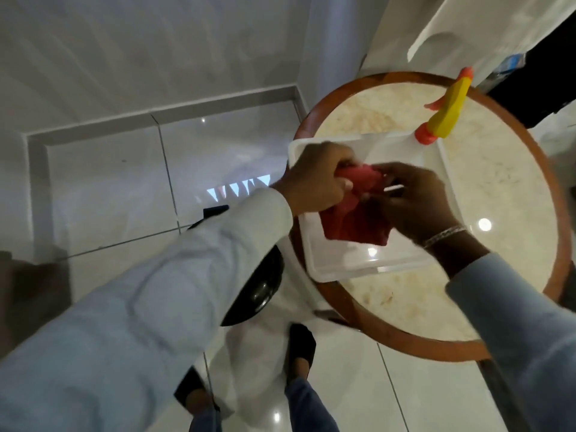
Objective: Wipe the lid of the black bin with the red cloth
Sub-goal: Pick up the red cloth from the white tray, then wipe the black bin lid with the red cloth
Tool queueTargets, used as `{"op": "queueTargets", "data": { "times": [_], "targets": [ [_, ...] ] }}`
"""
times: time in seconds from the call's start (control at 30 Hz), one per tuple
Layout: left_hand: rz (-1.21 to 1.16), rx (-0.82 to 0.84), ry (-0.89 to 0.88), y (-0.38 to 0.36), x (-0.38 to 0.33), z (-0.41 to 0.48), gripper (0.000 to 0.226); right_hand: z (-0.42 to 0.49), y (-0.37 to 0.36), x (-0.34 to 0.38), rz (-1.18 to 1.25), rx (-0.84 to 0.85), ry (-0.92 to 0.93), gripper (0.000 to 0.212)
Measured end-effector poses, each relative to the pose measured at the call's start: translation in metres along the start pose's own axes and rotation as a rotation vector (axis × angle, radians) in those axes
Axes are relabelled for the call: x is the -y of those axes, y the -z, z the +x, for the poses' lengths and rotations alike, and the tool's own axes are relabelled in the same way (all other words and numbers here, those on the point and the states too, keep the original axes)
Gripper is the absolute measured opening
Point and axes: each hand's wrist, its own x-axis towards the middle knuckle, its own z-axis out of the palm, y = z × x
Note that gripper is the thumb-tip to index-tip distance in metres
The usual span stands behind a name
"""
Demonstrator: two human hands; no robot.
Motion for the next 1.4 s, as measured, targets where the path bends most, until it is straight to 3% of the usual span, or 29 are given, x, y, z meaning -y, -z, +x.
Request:
{"op": "queueTargets", "data": {
  "times": [0.13, 0.27, 0.5, 0.67, 0.8, 0.87, 0.97, 1.03, 1.1, 1.27, 1.4],
  "targets": [
    [-0.05, -0.077, -0.038, 0.061, 0.008, -0.029, 0.029, -0.006, 0.001, 0.056, -0.024, 0.089, 0.177, 0.038],
    [-0.044, -0.094, 0.074, 0.087, 0.061, -0.083, 0.029, -0.029, -0.068, 0.087, 0.036, 0.163, 0.167, 0.031],
    [-0.203, -0.189, 0.286, 0.022, 0.223, -0.151, 0.033, -0.041, -0.247, 0.037, -0.005, 0.185, 0.082, 0.033],
    [-0.321, -0.325, 0.265, -0.017, 0.298, -0.171, 0.033, -0.028, -0.321, -0.006, -0.129, 0.155, 0.053, 0.041],
    [-0.12, -0.569, 0.142, -0.033, 0.333, -0.209, 0.044, -0.026, -0.348, -0.032, -0.148, -0.011, 0.108, 0.049],
    [-0.038, -0.542, 0.112, -0.049, 0.343, -0.229, 0.058, -0.031, -0.363, -0.038, -0.168, -0.095, 0.317, 0.057],
    [0.027, -0.405, 0.095, -0.074, 0.352, -0.234, 0.077, -0.036, -0.391, -0.047, -0.336, 0.051, 0.566, 0.066],
    [0.145, -0.425, 0.129, -0.085, 0.36, -0.226, 0.077, -0.036, -0.406, -0.055, -0.425, 0.078, 0.562, 0.065],
    [0.244, -0.476, 0.181, -0.091, 0.364, -0.219, 0.071, -0.035, -0.412, -0.059, -0.409, -0.007, 0.512, 0.061],
    [0.269, -0.538, 0.202, -0.097, 0.377, -0.218, 0.055, -0.029, -0.426, -0.035, -0.33, -0.178, 0.237, 0.058],
    [0.202, -0.589, 0.234, -0.096, 0.379, -0.219, 0.053, -0.042, -0.416, -0.051, -0.382, -0.084, 0.491, 0.051]
  ]
}}
